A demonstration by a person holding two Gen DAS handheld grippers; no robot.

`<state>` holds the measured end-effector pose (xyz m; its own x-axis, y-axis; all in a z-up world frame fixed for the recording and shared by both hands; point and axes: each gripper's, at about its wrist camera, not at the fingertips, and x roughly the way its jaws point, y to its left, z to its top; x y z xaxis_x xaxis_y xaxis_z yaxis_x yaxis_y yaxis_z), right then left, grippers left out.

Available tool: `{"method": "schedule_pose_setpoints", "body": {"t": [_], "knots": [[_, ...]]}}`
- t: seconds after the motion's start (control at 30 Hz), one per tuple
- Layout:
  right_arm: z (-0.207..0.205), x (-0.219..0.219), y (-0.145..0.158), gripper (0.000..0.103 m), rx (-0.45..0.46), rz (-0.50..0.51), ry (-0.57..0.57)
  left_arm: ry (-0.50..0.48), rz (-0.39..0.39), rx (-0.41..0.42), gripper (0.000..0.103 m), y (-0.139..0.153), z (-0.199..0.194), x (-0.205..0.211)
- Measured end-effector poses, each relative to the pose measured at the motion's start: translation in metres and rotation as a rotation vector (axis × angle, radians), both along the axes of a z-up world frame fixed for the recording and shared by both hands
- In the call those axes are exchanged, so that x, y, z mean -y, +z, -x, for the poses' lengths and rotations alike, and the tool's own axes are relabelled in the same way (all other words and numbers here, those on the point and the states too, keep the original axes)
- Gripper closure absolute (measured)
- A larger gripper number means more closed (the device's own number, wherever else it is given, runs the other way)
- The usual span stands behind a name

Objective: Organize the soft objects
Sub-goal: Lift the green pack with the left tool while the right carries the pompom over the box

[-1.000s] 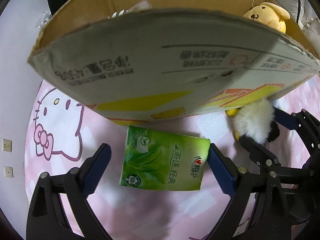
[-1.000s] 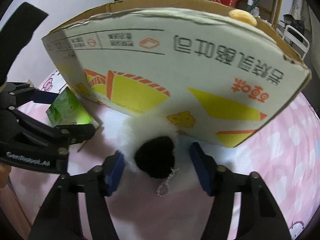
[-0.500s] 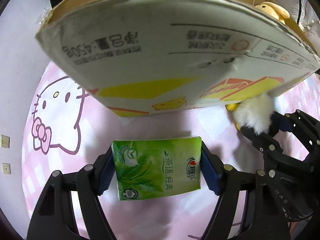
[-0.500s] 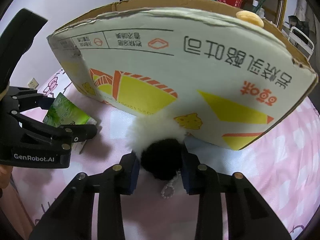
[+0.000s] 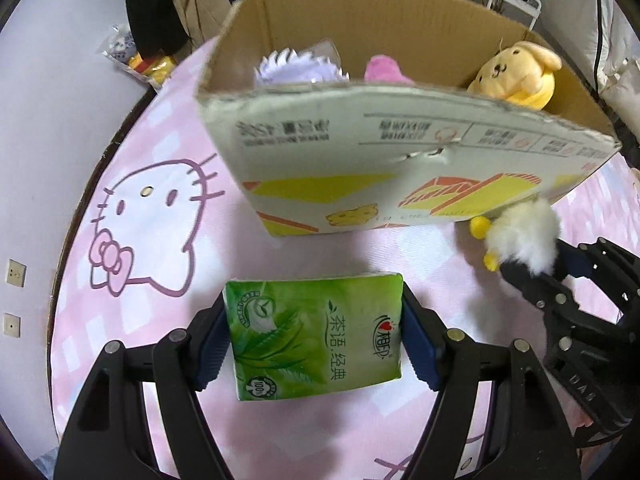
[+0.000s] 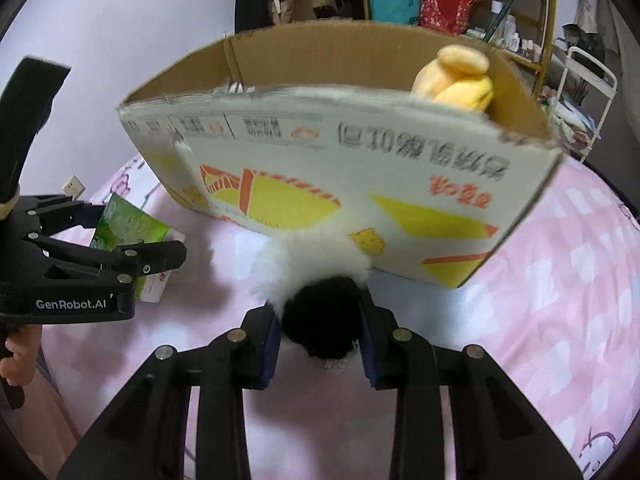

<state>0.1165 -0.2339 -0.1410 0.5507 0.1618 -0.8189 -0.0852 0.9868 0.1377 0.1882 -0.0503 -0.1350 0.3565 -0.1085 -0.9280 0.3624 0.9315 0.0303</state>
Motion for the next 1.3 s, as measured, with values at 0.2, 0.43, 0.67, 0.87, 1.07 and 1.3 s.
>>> {"method": "schedule_pose_setpoints", "body": {"t": [0.2,0.43,0.67,0.87,1.07,1.3], "knots": [[0.019,0.01,0.028,0.068,0.073,-0.018,-0.034,0.007,0.028,0.108,0.029,0.029,0.02,-0.008],[0.037,0.015,0.063,0.068,0.189,-0.045,-0.084,0.003,0.084,0.242,0.029,0.07,0.041,-0.009],[0.046,0.02,0.097,0.068,0.307,-0.045,-0.11,0.005,0.17,0.408,0.029,0.113,0.058,-0.011],[0.047,0.025,0.12,0.068,0.397,-0.032,-0.116,-0.022,0.23,0.616,0.029,0.146,0.071,-0.011],[0.04,0.03,0.13,0.068,0.458,-0.012,-0.123,-0.016,0.263,0.747,0.029,0.161,0.069,-0.007],[0.022,0.035,0.125,0.068,0.473,-0.012,-0.136,-0.008,0.256,0.762,0.029,0.159,0.048,0.001]]}}
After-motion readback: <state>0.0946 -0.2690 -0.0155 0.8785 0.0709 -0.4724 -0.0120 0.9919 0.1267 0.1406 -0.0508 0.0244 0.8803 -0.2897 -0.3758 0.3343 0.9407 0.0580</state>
